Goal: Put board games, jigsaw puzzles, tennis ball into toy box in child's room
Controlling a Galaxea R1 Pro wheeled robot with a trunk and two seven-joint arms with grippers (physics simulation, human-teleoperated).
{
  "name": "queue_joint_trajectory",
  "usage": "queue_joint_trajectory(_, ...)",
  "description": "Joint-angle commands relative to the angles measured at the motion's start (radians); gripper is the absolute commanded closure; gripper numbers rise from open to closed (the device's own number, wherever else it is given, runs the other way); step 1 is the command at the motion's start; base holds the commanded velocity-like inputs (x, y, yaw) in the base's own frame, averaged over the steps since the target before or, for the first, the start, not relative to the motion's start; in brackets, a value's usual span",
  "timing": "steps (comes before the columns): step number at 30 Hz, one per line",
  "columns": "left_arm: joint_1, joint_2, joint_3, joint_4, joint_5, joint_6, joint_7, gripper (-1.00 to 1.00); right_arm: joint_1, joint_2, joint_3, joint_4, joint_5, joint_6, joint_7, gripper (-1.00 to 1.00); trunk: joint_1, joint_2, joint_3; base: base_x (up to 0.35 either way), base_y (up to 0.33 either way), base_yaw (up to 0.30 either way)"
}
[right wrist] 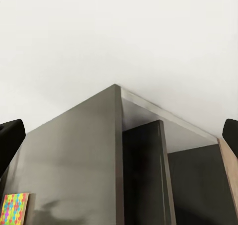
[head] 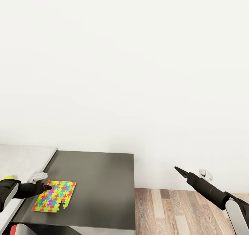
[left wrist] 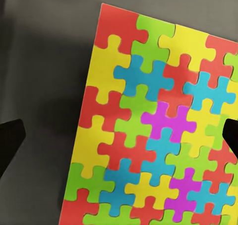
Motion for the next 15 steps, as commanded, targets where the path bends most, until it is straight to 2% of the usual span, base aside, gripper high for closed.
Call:
queue_joint_trajectory(1, -0.001, -0.001, 0.004, -0.001, 0.002, 0.008, -0.002, -1.0, -0.001, 0.0, -0.002, 0.0, -0.001, 0.006, 0.003, -1.0, 0.001, -0.002, -0.002, 0.0, 0.0, 0.0)
queue_joint_trajectory(15, -0.001, -0.001, 0.003, -0.001, 0.003, 0.004, -0.01, -1.0, -0.001, -0.001, -0.002, 0.0, -0.002, 0.007, 0.009, -1.0, 0.001, -0.002, -0.011, 0.0, 0.0, 0.0)
